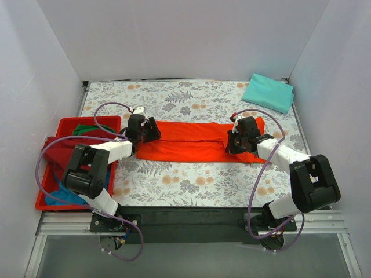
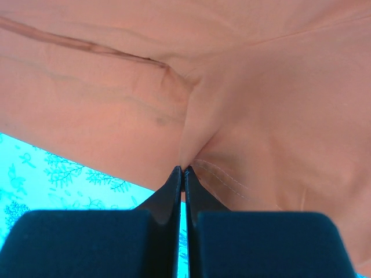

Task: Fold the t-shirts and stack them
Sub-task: Fold the tshirt

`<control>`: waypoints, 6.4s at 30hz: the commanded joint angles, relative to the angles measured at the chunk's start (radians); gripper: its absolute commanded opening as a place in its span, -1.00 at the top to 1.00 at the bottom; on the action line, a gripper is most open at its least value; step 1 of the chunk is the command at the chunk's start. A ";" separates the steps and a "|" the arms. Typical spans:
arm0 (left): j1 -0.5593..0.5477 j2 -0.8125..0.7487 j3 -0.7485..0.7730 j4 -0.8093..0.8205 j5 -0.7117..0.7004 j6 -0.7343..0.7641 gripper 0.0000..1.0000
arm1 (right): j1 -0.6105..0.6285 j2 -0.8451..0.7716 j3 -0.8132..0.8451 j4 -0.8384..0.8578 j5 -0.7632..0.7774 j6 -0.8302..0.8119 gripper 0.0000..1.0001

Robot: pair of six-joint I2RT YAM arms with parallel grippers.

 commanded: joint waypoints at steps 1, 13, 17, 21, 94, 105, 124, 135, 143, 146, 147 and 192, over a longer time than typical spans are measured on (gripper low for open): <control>-0.003 -0.040 -0.005 0.004 -0.020 0.015 -0.08 | 0.006 0.033 0.049 -0.009 -0.067 0.004 0.92; -0.003 -0.042 -0.004 -0.002 -0.026 0.015 -0.08 | 0.006 0.039 0.051 -0.016 -0.104 0.007 0.78; -0.003 -0.046 0.013 -0.036 -0.077 0.018 -0.08 | 0.006 0.024 0.061 -0.042 -0.113 -0.002 0.46; -0.003 -0.048 0.056 -0.082 -0.117 0.027 -0.08 | 0.006 -0.012 0.107 -0.076 -0.070 -0.006 0.25; 0.121 0.129 0.082 -0.041 0.026 -0.101 -0.09 | -0.606 0.501 0.443 0.005 -0.247 -0.011 0.97; 0.118 0.040 0.021 -0.045 -0.026 -0.118 -0.09 | -0.606 0.455 0.417 -0.003 -0.193 0.000 0.97; 0.083 0.003 0.088 -0.053 -0.013 -0.080 -0.10 | -0.608 0.484 0.546 0.025 -0.308 0.015 0.21; 0.083 0.078 0.168 -0.054 0.039 -0.066 -0.10 | -0.608 0.560 0.607 0.016 -0.283 0.020 0.22; 0.083 0.119 0.180 -0.064 0.034 -0.063 -0.10 | -0.605 0.568 0.594 0.011 -0.259 0.013 0.22; 0.083 0.138 0.182 -0.062 0.029 -0.062 -0.10 | -0.606 0.571 0.595 0.010 -0.259 0.012 0.24; 0.084 0.141 0.183 -0.062 0.026 -0.060 -0.10 | -0.606 0.574 0.595 0.011 -0.259 0.013 0.25; 0.112 0.128 0.059 -0.054 -0.098 -0.114 -0.10 | -0.609 0.499 0.502 -0.003 -0.107 0.027 0.97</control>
